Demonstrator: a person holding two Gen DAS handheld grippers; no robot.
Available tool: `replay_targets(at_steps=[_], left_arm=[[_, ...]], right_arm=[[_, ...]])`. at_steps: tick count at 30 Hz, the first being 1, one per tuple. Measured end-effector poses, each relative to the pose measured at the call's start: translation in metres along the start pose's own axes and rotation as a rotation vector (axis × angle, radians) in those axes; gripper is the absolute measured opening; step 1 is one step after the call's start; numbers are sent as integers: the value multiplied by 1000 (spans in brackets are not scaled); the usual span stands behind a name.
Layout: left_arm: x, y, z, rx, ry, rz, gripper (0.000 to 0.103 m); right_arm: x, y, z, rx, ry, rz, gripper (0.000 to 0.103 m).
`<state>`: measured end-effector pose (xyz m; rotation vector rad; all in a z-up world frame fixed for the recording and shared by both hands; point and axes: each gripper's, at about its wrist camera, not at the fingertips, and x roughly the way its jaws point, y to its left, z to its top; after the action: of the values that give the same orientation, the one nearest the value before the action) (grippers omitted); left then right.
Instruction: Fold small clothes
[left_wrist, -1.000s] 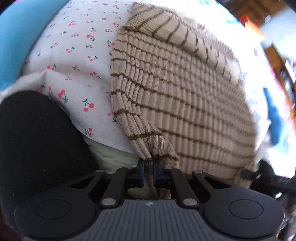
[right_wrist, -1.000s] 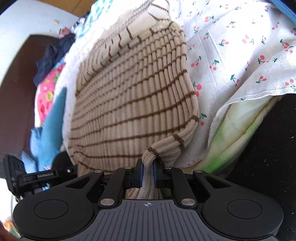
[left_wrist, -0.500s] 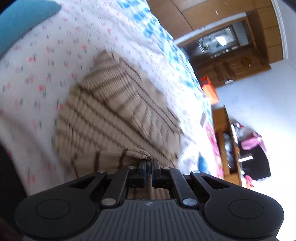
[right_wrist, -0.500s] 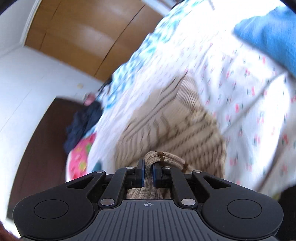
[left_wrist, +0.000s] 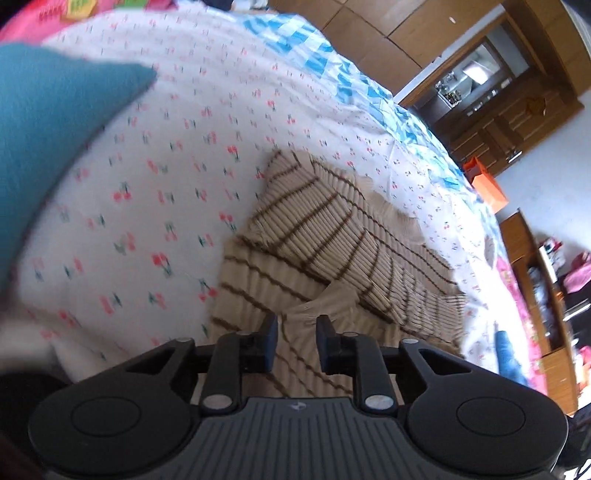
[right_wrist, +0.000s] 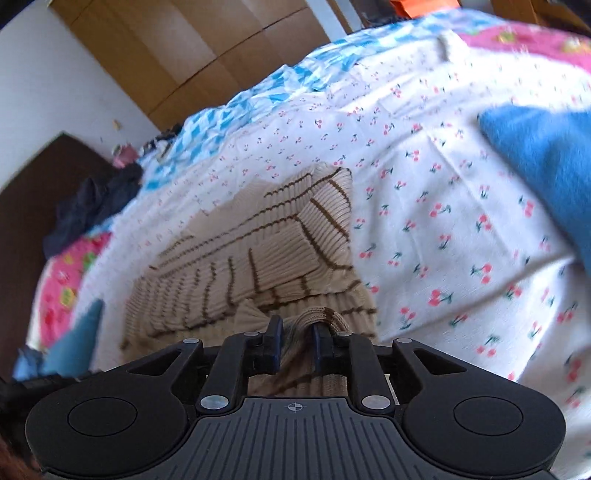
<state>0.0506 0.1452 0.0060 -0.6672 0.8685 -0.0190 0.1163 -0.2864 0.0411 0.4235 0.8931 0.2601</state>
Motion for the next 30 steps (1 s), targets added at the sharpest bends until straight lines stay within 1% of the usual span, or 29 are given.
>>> replay_targets(at_steps=[3,4,5,6,8,9,10,11,12,13,14,15,16,18,21,25,27,29,30], left_arm=[[-6,2,6,44,-39,32,39],[-7,3,8,61,-46,46,40],[-6,2,9,80,-51,64,40],[-5,2,10,101,-56,87,40],[-1,-2,11,146,-55,118,41],[2,-6,11,179,-52,128,41],[5,-10,10,210,-50,130,41],[7,-14,10,236,-48,130,41],[10,-17,9,262,-45,133,42],[13,-20,9,288,-41,139,42],[15,-25,7,317,-33,144,43],[18,-29,6,340,-23,134,43],[21,-32,6,352,-9,113,43],[28,-39,9,370,26,89,45],[43,-44,14,412,54,108,45],[57,-44,19,431,98,120,45],[60,-44,19,444,109,123,45],[62,-45,19,454,121,119,46],[63,-45,19,458,125,123,46]], right_arm=[[4,1,-1,-72,6,-40,19],[4,2,-2,-88,3,-42,19],[3,1,-2,-84,3,-22,21],[3,-2,0,-36,16,19,28],[8,-13,5,123,63,138,35],[9,-14,7,158,69,162,36],[8,-13,10,157,59,171,37],[6,-12,11,155,43,188,40],[5,-14,13,184,37,222,44],[4,-18,15,234,40,259,45],[4,-21,15,276,47,287,46],[4,-21,16,290,55,295,46],[4,-18,15,272,54,282,46],[0,-9,13,163,27,206,46],[-2,1,9,16,6,108,46],[2,6,6,-158,-6,-26,46],[8,6,5,-218,3,-71,46],[16,3,5,-254,25,-92,46],[22,2,5,-253,39,-94,46]])
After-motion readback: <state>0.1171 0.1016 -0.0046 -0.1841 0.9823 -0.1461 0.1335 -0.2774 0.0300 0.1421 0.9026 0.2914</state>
